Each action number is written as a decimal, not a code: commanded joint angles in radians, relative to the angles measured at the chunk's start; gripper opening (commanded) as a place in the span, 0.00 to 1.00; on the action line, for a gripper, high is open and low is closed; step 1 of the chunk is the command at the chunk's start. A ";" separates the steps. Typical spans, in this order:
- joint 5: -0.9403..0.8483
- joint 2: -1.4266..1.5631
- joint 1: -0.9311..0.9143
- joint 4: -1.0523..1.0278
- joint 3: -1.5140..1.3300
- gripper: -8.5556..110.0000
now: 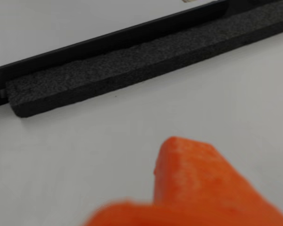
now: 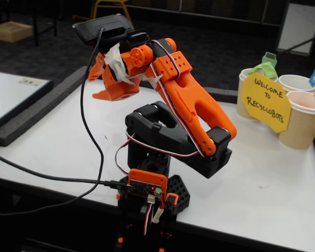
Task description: Sort rubbish by color.
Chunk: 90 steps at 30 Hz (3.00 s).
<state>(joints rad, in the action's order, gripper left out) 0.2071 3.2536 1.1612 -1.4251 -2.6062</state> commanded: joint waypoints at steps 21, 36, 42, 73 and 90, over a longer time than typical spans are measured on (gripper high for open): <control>-0.011 0.009 -0.043 0.040 0.023 0.13; -0.011 0.009 -0.445 0.037 0.029 0.13; -0.011 0.009 -0.716 0.037 0.029 0.13; -0.012 0.008 -2.131 0.077 -0.061 0.19; -0.078 0.008 -2.560 0.184 -0.264 0.21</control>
<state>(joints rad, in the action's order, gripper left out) 0.1503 3.2536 -1.3530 -1.2717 -2.8977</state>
